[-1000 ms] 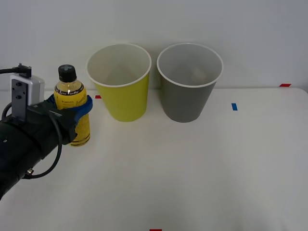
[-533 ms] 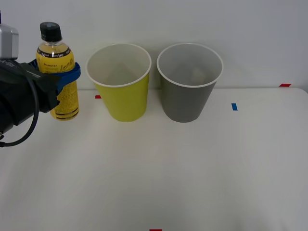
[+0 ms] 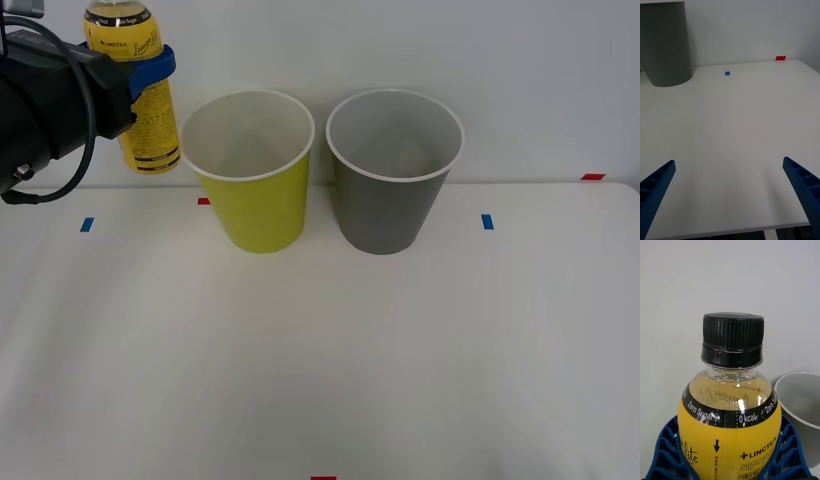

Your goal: Put cans in the gray bin and PET bottles in the light green bin.

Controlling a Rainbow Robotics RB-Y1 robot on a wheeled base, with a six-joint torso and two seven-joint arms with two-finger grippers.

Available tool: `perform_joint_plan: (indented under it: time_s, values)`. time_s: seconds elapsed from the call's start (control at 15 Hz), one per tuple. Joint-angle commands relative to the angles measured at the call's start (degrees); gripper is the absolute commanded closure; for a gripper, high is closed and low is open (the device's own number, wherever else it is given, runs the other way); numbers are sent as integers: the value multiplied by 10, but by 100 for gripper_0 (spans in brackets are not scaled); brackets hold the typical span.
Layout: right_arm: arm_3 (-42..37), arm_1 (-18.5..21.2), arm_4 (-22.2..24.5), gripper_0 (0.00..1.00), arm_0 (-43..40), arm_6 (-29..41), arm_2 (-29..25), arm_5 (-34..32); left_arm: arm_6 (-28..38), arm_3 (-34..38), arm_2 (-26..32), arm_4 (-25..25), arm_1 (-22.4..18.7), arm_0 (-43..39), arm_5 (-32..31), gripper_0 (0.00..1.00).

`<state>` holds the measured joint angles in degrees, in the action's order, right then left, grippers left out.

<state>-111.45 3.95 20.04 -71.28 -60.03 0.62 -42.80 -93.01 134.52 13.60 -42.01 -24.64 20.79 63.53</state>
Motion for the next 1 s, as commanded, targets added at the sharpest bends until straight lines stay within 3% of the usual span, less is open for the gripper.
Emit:
perform_joint_plan:
  time_s: [0.07, 0.4, 1.0]
  values:
    - [0, 0, 0, 0, 0, 0, 0, 0, 7, -44, -45, 55, 6, 35, -35, 100]
    - [0, 0, 0, 0, 0, 0, 0, 0, 6, -157, -124, 76, 17, 73, -152, 100]
    - [0, 0, 0, 0, 0, 0, 0, 0, -3, -271, -183, 88, 38, 132, -234, 100]
